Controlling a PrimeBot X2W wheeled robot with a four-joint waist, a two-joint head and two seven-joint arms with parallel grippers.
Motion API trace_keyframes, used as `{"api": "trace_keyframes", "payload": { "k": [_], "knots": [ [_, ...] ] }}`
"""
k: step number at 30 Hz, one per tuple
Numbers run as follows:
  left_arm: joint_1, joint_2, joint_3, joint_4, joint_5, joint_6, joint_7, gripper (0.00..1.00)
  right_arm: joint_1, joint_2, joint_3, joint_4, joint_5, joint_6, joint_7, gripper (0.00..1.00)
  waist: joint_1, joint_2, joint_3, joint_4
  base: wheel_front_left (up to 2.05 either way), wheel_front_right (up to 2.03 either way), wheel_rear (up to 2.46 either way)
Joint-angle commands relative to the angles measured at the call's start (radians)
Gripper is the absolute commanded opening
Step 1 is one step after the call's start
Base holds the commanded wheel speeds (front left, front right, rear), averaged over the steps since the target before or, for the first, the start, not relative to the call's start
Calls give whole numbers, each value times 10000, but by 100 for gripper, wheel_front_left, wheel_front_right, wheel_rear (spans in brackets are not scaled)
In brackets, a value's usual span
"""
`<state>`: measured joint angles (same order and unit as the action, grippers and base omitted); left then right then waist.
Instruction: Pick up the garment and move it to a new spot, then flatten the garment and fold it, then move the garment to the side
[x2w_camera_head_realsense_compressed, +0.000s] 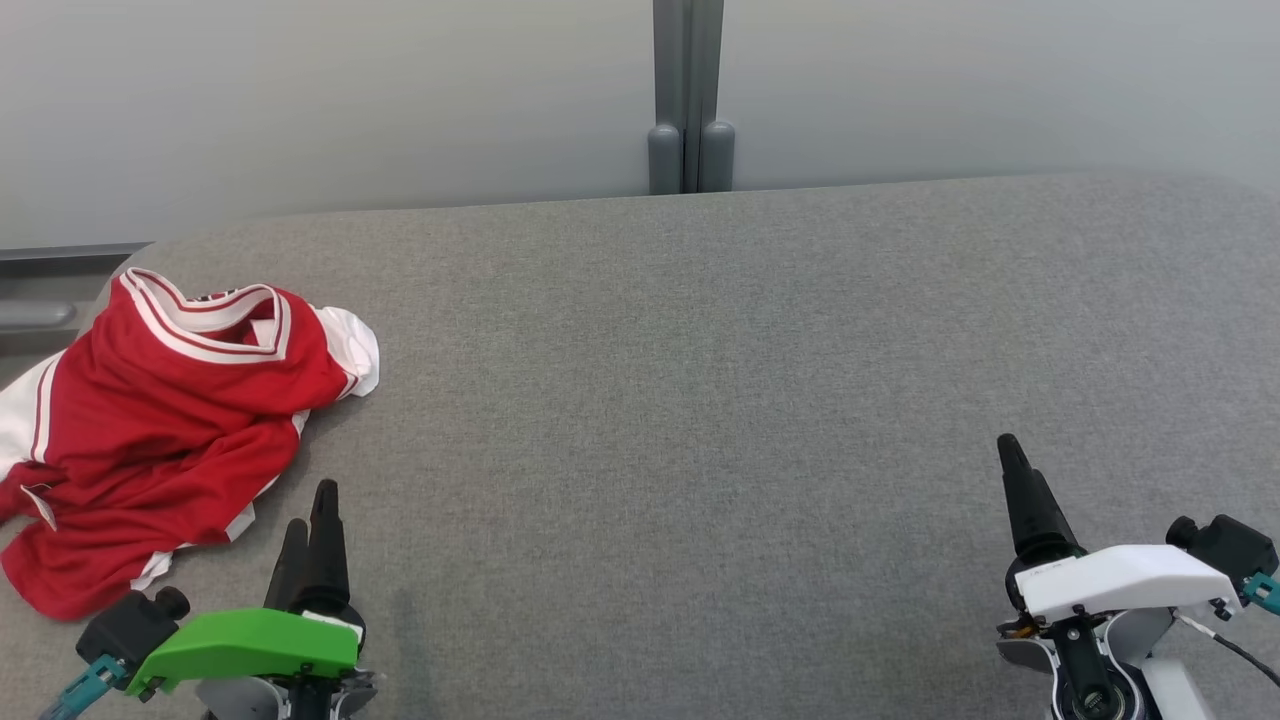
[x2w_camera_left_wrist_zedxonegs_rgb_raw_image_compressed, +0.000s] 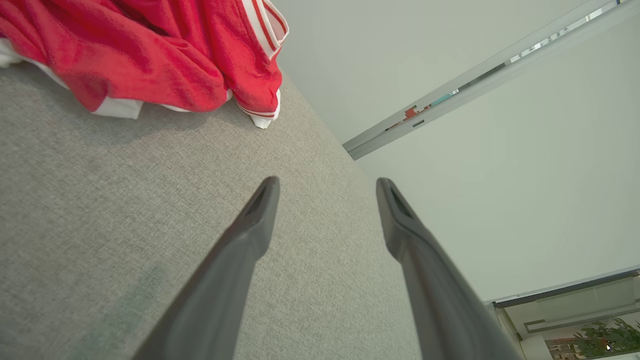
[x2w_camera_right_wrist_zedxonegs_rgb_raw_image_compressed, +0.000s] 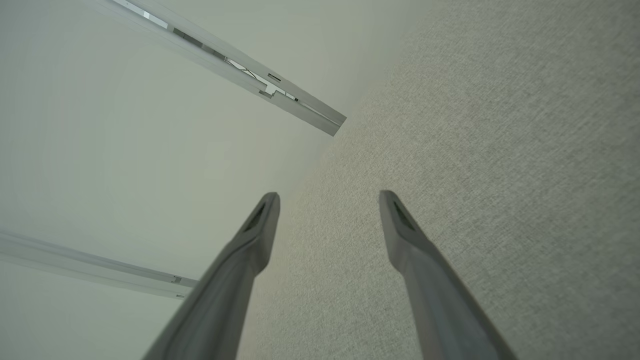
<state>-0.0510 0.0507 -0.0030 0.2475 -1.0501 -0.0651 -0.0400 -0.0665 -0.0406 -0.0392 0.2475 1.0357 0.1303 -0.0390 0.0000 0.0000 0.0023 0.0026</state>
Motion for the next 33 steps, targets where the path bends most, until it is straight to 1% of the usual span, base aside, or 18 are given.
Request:
{"api": "trace_keyframes", "payload": {
  "k": [1, 14, 33],
  "knots": [
    [-19, 154, -74, -154, 424, 52, -115, 100, -178, -52, 56, -202, -444, 2, -129, 100, 0, 0, 1, 3, 0, 0, 0],
    [-113, 367, -526, -130, 2439, 292, -548, 100, -184, -66, 259, -278, -2518, 3, -560, 100, 0, 0, 24, 41, 0, 0, 0],
    [-136, 581, -998, -224, 4593, 604, -1085, 100, -260, -83, 494, -230, -4680, 4, -1099, 100, 0, 0, 27, 58, 0, 0, 0]
  ]
}}
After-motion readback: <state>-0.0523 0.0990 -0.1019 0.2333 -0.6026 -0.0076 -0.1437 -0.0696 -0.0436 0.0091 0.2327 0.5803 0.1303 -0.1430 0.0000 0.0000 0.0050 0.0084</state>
